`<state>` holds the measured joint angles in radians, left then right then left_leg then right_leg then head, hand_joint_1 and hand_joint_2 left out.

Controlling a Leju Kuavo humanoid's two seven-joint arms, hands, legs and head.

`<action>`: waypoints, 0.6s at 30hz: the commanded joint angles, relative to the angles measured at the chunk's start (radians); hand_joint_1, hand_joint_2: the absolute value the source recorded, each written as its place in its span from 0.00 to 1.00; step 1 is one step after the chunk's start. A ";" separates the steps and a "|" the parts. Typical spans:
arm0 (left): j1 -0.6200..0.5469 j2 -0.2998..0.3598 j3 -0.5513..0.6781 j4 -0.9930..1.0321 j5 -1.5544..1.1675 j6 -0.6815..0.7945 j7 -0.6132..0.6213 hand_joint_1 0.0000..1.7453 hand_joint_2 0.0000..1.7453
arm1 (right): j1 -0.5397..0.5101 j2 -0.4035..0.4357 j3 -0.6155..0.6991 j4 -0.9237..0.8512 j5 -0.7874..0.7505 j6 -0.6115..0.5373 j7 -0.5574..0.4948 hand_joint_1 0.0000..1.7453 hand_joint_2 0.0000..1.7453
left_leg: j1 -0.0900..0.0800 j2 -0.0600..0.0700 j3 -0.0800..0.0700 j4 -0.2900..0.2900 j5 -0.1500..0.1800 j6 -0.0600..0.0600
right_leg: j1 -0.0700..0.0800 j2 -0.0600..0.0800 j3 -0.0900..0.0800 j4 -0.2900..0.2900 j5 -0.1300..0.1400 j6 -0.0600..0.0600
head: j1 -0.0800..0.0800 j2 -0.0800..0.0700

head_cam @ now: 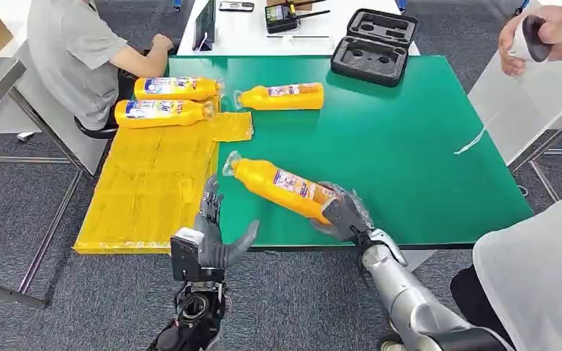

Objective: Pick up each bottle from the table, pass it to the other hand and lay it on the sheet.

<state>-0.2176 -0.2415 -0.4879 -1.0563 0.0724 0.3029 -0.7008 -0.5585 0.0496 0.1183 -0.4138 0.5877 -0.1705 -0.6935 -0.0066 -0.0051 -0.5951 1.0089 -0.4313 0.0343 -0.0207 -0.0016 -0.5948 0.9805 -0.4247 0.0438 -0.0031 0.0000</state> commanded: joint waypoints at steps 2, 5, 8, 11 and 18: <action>-0.005 -0.003 0.065 0.015 0.050 -0.065 0.003 0.00 1.00 | 0.157 0.023 -0.012 -0.273 -0.271 -0.056 -0.005 1.00 1.00 | 0.002 0.001 0.002 0.000 -0.001 -0.002 | 0.002 0.001 0.003 -0.001 -0.001 -0.002 | 0.000 0.000; -0.006 -0.007 0.077 0.015 0.061 -0.074 0.003 0.00 1.00 | 0.162 0.016 -0.005 -0.277 -0.309 -0.076 -0.005 1.00 1.00 | 0.001 0.000 0.002 0.000 -0.001 -0.002 | 0.001 0.000 0.002 -0.001 -0.001 -0.002 | 0.000 0.000; -0.004 -0.008 0.083 0.016 0.072 -0.089 0.003 0.00 1.00 | 0.168 0.015 -0.007 -0.295 -0.337 -0.070 -0.005 1.00 1.00 | 0.002 0.001 0.003 0.000 -0.002 -0.003 | 0.002 0.001 0.003 0.000 -0.001 -0.003 | 0.000 0.000; -0.008 -0.017 0.104 0.064 0.132 -0.161 0.003 0.00 1.00 | 0.222 0.030 0.019 -0.420 -0.409 -0.041 -0.005 1.00 1.00 | 0.001 0.002 0.001 0.000 -0.001 -0.002 | 0.001 0.001 0.001 -0.001 -0.001 -0.002 | 0.000 0.000; -0.088 -0.031 0.100 0.226 0.350 -0.424 0.005 0.00 1.00 | 0.307 0.029 0.236 -0.648 -0.463 0.015 -0.005 1.00 1.00 | 0.001 0.001 0.000 0.000 -0.001 -0.002 | 0.001 0.000 0.000 0.000 -0.001 -0.002 | 0.000 0.000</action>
<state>-0.2138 -0.2598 -0.4181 -1.0269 0.3394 -0.0281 -0.7008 -0.3094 0.0794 0.1473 -0.8310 0.1594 -0.1968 -0.6992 -0.0066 -0.0046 -0.5964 1.0089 -0.4313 0.0342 -0.0207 -0.0015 -0.5964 0.9805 -0.4247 0.0438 -0.0031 0.0000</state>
